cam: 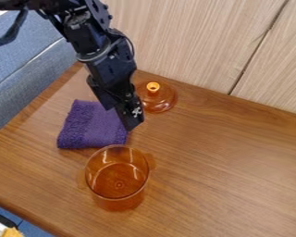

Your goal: Move the purple cloth to the right of the cup

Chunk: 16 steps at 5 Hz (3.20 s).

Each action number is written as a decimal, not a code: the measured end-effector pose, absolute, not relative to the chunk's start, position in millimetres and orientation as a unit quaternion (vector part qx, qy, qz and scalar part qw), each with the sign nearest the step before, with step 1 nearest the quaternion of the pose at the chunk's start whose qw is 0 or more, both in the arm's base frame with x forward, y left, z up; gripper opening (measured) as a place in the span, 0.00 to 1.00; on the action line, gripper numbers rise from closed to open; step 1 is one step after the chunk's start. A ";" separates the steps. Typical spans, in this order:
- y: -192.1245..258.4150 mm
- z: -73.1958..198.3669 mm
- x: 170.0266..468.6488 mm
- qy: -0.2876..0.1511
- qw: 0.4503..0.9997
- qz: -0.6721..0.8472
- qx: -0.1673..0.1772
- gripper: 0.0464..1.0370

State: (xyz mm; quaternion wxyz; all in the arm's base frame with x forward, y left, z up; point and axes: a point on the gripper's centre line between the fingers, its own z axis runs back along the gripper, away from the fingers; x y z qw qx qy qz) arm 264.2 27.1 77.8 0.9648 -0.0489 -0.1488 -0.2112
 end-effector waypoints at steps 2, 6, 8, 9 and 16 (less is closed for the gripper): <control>65.9 71.3 252.4 -0.138 0.980 -0.138 -0.048 0.96; 143.0 16.8 267.9 -0.060 0.998 -0.006 -0.009 0.96; 120.4 9.0 287.4 -0.042 0.998 -0.054 0.015 0.96; 109.0 9.3 294.5 -0.051 0.996 -0.073 0.012 0.96; 10.5 -4.2 307.5 -0.074 0.979 -0.190 -0.013 0.96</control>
